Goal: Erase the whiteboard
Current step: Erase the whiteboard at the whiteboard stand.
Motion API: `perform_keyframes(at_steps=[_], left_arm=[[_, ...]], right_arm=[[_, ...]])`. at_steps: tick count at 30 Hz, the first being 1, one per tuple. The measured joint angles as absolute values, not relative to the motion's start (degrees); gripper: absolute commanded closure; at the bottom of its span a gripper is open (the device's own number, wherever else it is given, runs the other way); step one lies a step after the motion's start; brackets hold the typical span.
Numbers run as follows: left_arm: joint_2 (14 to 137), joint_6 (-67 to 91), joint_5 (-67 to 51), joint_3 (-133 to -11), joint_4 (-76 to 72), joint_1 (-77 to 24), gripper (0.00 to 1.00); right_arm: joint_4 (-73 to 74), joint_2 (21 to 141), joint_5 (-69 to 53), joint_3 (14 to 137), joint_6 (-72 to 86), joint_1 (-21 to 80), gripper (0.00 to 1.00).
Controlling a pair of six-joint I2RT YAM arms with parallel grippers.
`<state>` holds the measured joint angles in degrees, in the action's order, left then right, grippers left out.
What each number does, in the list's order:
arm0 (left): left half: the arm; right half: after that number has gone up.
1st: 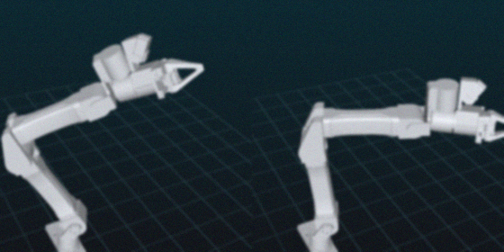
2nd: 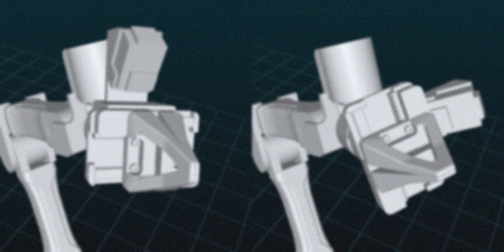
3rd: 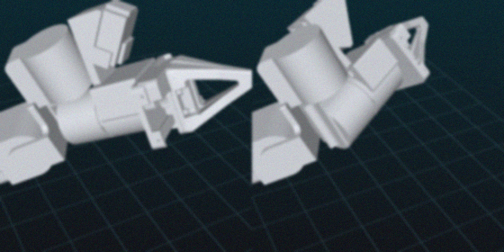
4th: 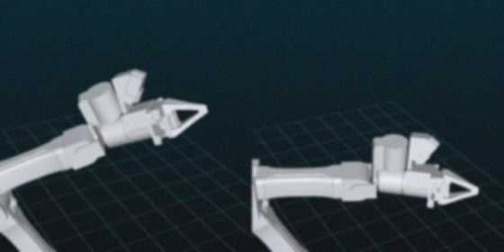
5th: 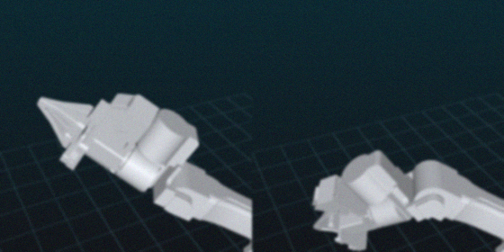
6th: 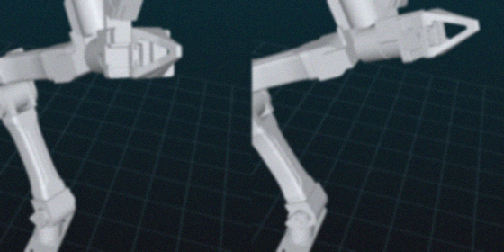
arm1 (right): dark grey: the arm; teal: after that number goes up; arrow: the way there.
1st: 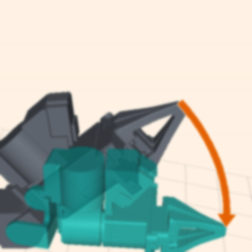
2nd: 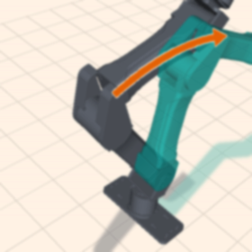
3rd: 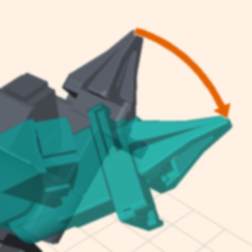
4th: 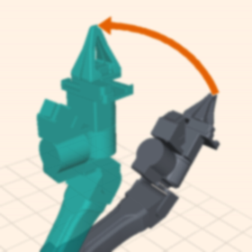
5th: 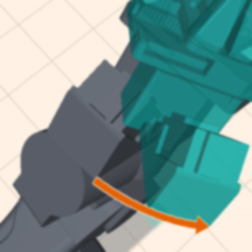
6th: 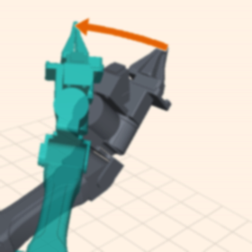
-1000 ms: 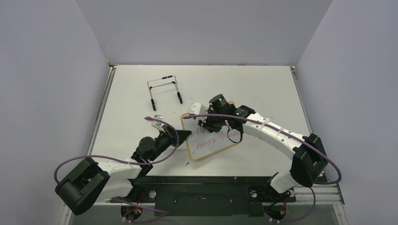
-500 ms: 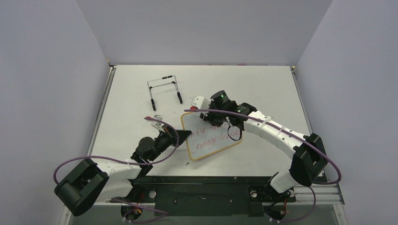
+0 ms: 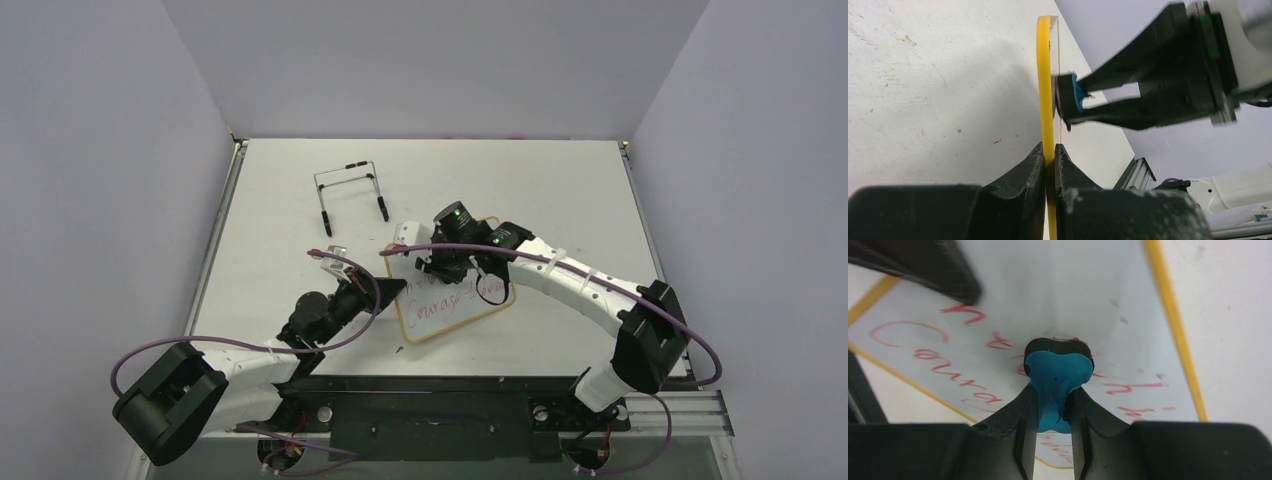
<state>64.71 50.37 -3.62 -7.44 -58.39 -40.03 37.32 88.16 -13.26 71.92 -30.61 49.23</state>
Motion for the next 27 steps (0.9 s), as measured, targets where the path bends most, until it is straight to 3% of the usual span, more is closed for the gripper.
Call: perform_keyframes(at_steps=[7,20,27], left_arm=[[64.71,50.39,-3.55,-7.44,-58.06,-40.03,1.0],[63.05,49.5,-3.81,-7.44,-55.88,-40.03,1.0],[63.4,49.01,-3.75,-7.97,-55.35,-39.99,1.0]], right_arm=[[34.04,88.16,-10.96,71.48,-27.77,41.15,1.0],[37.45,88.82,-16.19,73.19,-29.28,47.99,1.0],[34.7,88.64,-13.26,72.14,-27.57,43.29,1.0]])
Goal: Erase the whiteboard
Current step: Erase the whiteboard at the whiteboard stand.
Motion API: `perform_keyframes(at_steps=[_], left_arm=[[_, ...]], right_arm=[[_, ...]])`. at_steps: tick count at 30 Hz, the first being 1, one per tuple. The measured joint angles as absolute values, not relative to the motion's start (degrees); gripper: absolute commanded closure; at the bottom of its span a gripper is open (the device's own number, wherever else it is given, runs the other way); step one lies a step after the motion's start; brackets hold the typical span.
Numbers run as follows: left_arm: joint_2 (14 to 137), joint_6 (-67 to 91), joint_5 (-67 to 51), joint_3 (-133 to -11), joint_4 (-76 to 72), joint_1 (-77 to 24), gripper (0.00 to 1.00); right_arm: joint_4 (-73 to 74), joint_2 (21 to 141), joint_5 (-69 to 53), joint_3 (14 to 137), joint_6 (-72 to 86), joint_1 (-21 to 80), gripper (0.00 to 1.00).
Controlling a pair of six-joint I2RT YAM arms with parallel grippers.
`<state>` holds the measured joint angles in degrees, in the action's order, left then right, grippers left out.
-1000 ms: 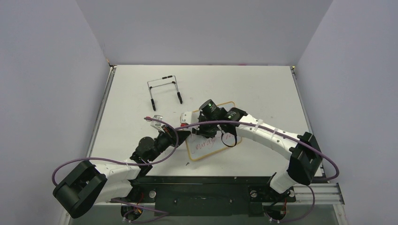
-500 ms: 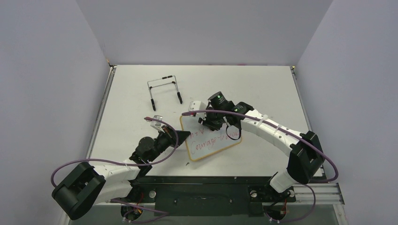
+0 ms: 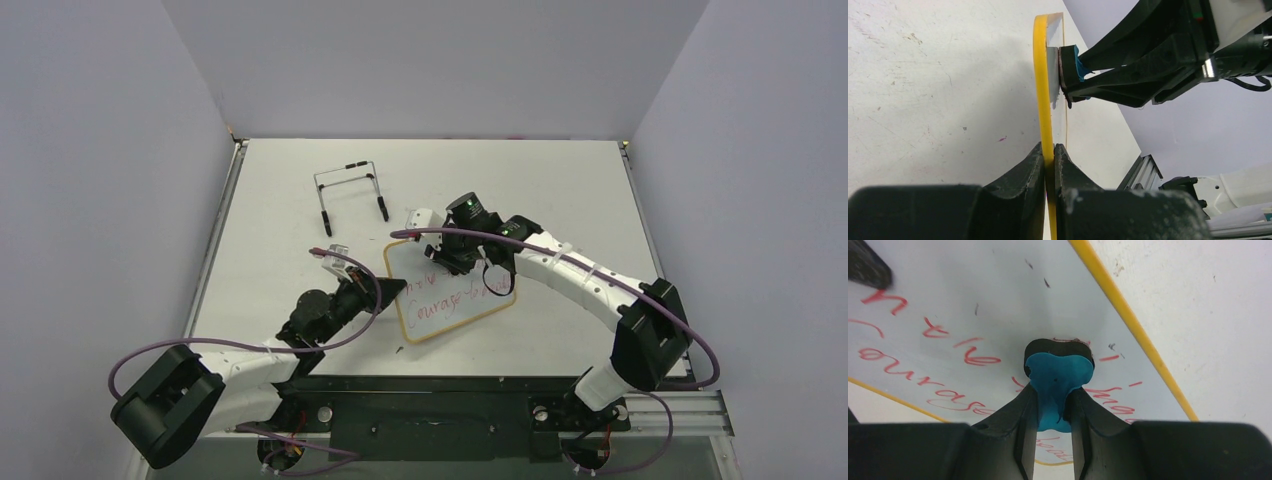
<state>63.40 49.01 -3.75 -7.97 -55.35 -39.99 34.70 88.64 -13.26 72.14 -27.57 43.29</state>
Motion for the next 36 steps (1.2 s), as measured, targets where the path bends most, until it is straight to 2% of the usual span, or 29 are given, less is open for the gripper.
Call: perform_keyframes(at_steps=[10,17,23,31,36], left_arm=[[64.36,48.77,-5.13,-8.78,-54.74,-39.27,1.0],[64.73,47.46,-6.11,-9.1,-55.96,-39.24,1.0],[65.65,47.57,-6.13,-9.28,-56.38,-39.2,1.0],[66.57,47.51,-7.7,-9.28,-57.69,-39.2,1.0],[68.1,47.62,-9.5,-9.28,-59.4,-39.24,1.0]], right_arm=[[38.3,87.55,-16.32,68.9,-34.76,44.38,1.0],[39.51,87.88,-17.23,71.61,-31.09,43.75,1.0],[36.14,86.96,-16.1,69.3,-29.67,39.77,1.0],[38.09,85.03,-21.21,67.59,-33.1,39.38,1.0],[36.49,84.14,-21.37,68.27,-28.75,38.52,1.0]])
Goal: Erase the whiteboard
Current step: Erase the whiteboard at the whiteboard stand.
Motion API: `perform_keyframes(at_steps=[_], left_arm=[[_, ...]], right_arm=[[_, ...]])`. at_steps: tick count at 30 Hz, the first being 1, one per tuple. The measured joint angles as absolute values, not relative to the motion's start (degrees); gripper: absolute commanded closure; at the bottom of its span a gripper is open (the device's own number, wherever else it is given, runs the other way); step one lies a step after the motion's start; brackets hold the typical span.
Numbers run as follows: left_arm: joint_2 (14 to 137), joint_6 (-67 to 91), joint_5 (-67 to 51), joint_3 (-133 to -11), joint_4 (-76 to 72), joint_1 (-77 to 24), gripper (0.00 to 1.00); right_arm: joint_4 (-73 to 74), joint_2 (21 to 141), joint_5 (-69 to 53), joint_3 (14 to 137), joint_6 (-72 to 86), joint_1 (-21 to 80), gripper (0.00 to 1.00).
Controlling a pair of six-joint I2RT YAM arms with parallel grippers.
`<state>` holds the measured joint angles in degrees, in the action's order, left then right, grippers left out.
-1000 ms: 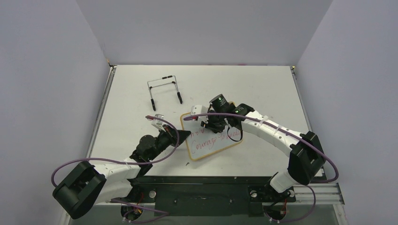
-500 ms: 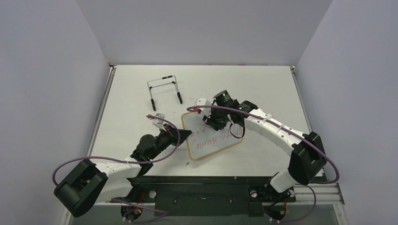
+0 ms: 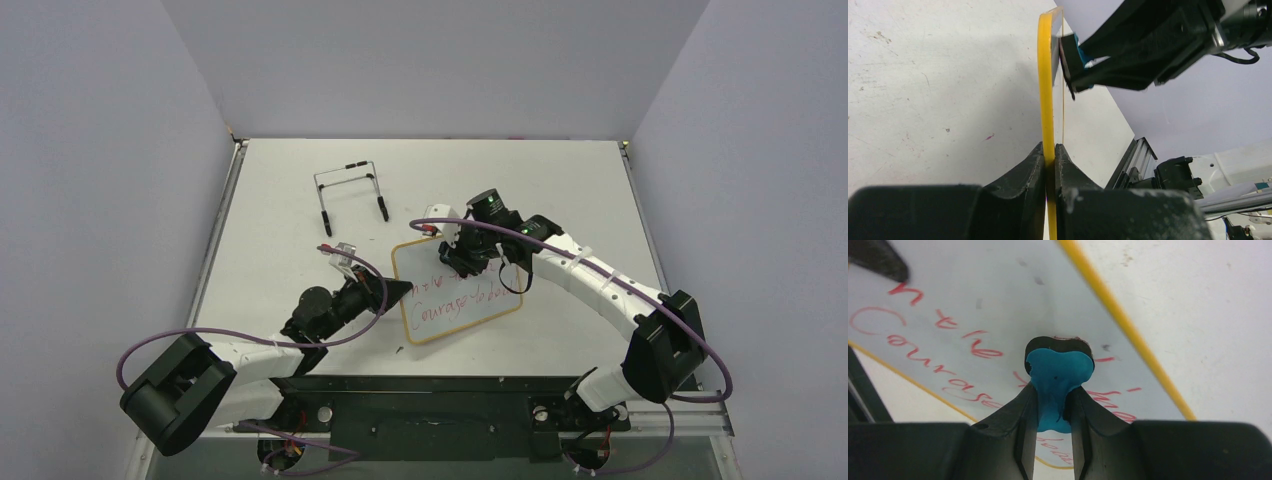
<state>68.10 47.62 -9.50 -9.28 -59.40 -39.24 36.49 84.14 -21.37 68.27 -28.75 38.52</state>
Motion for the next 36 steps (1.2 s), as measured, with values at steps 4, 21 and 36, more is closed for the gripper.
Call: perform_keyframes(at_steps=[4,21,36], left_arm=[[68.1,47.66,-10.13,-9.28,-59.35,-39.29,1.0],[68.49,47.48,-11.0,-10.33,-58.87,-39.33,1.0],[69.47,47.99,-10.74,-10.35,-59.02,-39.31,1.0]], right_arm=[[33.78,83.18,-17.78,68.23,-26.11,35.75,1.0],[38.79,84.27,-20.82,70.81,-30.65,43.38,1.0],[36.84,81.89,-15.59,65.1,-33.65,39.42,1.0]])
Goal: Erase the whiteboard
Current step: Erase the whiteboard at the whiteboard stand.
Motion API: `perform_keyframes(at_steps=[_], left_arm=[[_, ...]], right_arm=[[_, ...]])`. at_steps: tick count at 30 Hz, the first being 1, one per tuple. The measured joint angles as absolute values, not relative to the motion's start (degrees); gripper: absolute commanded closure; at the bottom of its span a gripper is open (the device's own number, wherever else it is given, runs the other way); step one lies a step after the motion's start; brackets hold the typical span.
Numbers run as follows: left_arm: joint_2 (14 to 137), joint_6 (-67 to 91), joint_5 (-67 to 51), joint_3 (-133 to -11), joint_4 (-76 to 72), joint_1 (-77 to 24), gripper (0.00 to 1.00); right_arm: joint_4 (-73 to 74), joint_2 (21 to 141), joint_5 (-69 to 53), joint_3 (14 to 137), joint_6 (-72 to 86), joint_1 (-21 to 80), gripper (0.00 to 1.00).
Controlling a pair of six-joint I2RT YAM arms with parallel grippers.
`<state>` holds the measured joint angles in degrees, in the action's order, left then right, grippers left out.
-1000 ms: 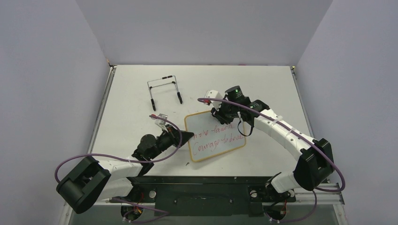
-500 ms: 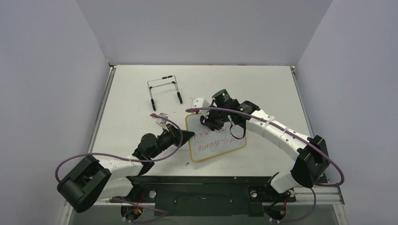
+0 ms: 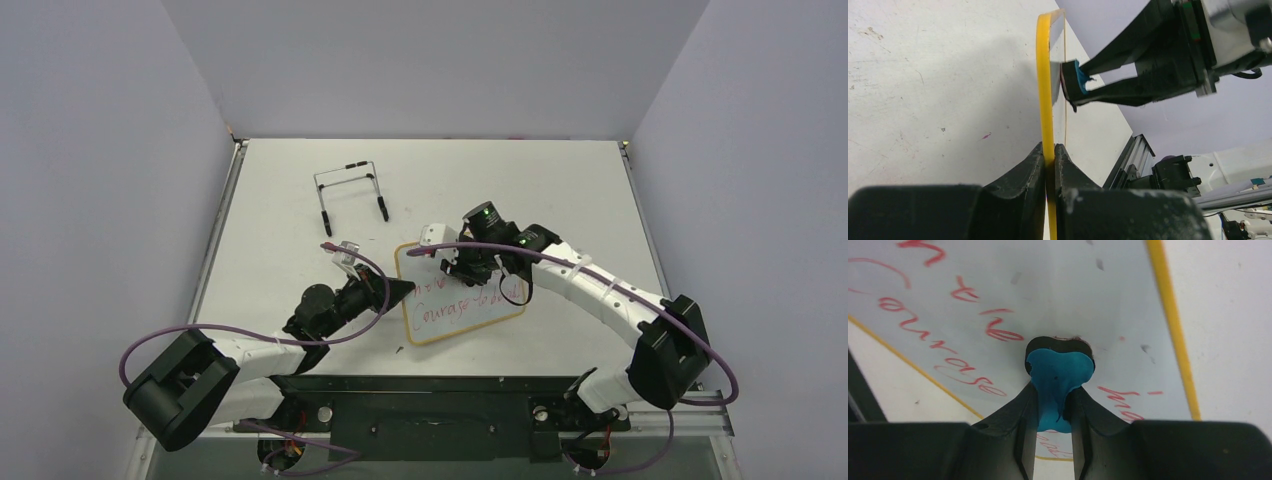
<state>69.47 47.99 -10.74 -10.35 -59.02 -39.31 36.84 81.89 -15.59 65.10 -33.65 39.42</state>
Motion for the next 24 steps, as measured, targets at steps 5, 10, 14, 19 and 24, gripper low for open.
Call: perform_keyframes(at_steps=[5,10,14,19,24], left_arm=[[69.58,47.7,-11.14,-10.35,-59.66,-39.33,1.0],[69.67,47.55,-11.2,-10.35,-59.88,-39.33,1.0],[69.67,47.48,-11.22,-10.35,-60.05,-39.42,1.0],[69.67,47.81,-10.76,-10.33,-59.31,-39.42,1.0],[69.65,47.42,-11.22,-10.35,-59.83,-39.51,1.0]], right_arm=[[40.51,82.67,-19.66,67.57,-34.59,42.89,1.0],[39.48,83.55,-18.41,72.16,-32.25,41.65,1.0],[37.63,83.66,-14.79,71.4,-31.68,39.27,1.0],[37.45,82.85,-13.87,66.76,-34.2,38.39,1.0],[40.8,81.54,-17.78,66.32,-36.27,40.47,1.0]])
